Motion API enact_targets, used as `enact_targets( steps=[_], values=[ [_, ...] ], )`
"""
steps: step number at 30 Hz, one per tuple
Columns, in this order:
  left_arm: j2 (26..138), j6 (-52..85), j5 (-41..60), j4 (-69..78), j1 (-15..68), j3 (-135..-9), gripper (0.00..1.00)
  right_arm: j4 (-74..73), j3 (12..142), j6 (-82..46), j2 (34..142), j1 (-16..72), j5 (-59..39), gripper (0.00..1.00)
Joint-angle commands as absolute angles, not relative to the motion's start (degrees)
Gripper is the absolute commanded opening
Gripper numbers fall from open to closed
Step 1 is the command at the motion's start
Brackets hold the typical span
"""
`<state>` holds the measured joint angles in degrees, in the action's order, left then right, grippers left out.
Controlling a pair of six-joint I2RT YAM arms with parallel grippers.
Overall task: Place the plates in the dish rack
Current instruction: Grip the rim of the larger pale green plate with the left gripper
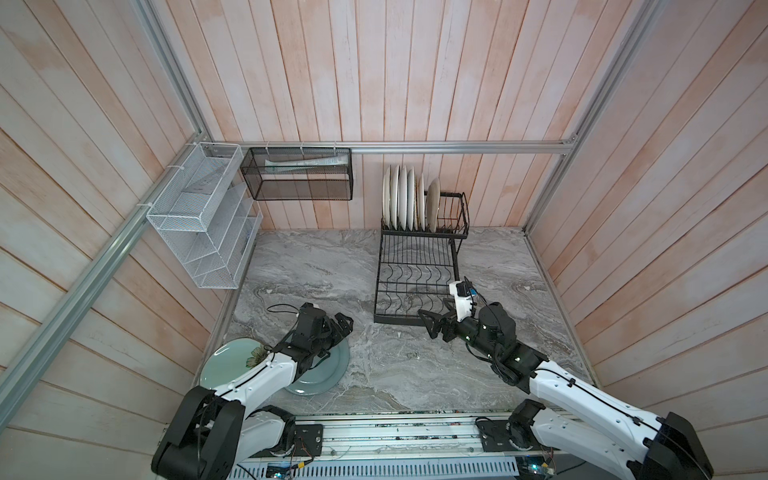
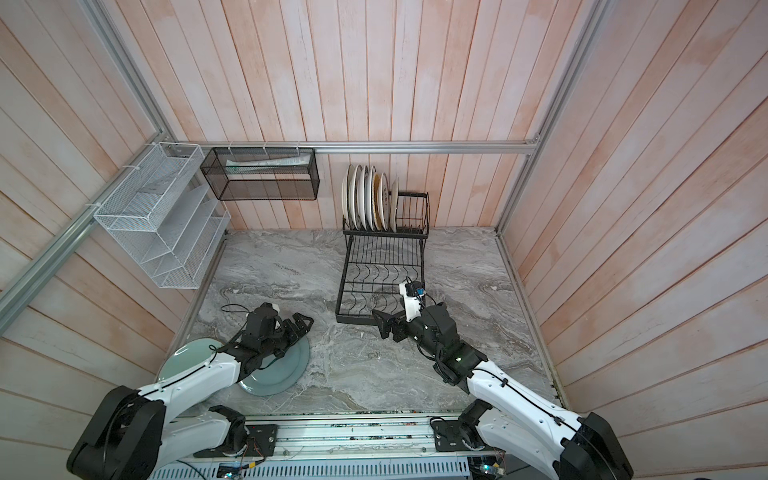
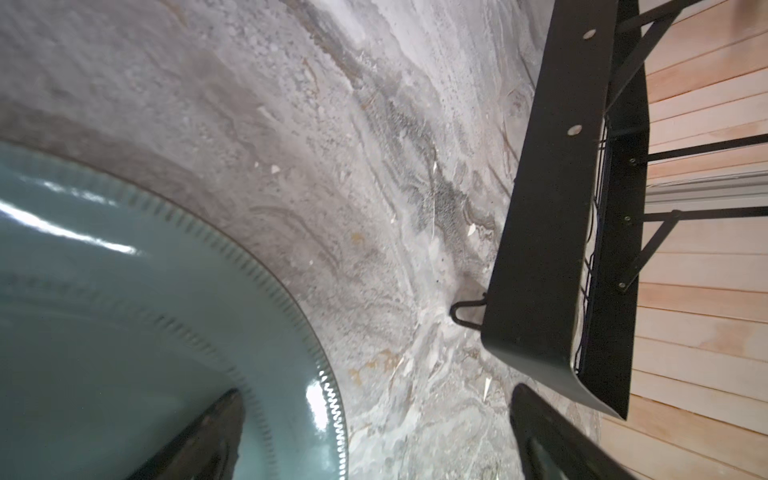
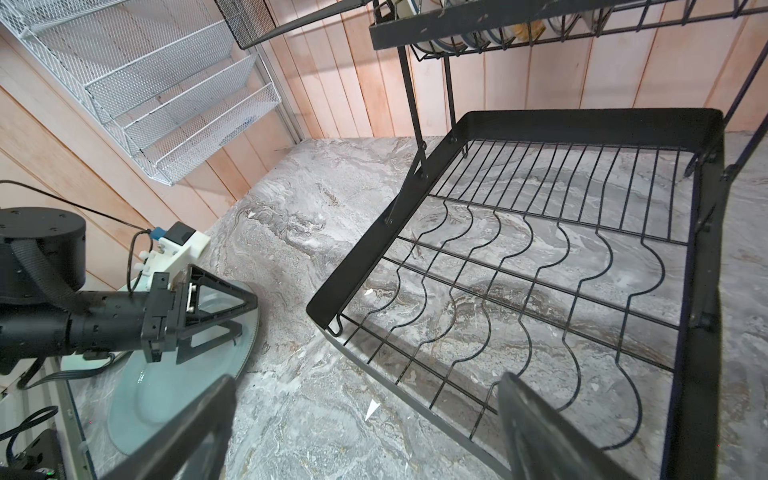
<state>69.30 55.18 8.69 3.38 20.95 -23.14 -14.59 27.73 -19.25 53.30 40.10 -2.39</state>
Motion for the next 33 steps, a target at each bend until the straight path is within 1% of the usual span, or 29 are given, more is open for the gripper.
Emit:
enact_targets(
  steps=[1,12,16,19,22,24,26,29,30,33],
  values=[
    [75.09,57.16,10.98,8.23,21.7,-24.49,1.0,-16.87,26.66,-18.53,53.99,40.36,-3.05,0.98],
    [90.72,56.39,10.06,15.67,21.63,-37.28,1.0,-19.45,24.1,-18.32,55.35,40.34,-2.04,0.98],
    [91.08,55.32,11.6,14.71,20.18,-40.62,1.0,-20.12,23.45,-18.33,55.03,40.34,-1.67,0.98],
    [85.03,52.57,10.28,9.88,19.15,-40.51,1.0,-20.82,22.8,-18.37,54.9,40.35,-1.55,0.98],
    [75.12,48.22,7.39,0.42,17.2,-38.7,1.0,-21.53,22.47,-18.7,55.1,40.34,-1.84,0.98],
    [67.61,45.66,6.29,-6.33,13.94,-36.01,1.0,-21.85,22.41,-19.01,55.52,40.36,-2.19,0.98],
    [59.72,44.85,7.25,-9.97,9.46,-31.72,1.0,-22.17,22.46,-19.48,56.11,40.34,-2.87,0.98],
    [47.31,46.35,9.78,-9.23,2.83,-22.88,1.0,-22.85,22.74,-20.4,57.53,40.34,-4.8,0.98],
    [44.04,47.2,10.72,-8.23,0.89,-19.89,0.98,-23.17,22.75,-20.62,58.27,40.3,-5.43,0.98],
    [39.82,48.35,11.69,-7.51,-3.51,-15.19,0.95,-23.72,23.07,-20.75,60.26,40.34,-6.95,0.98]
  ],
)
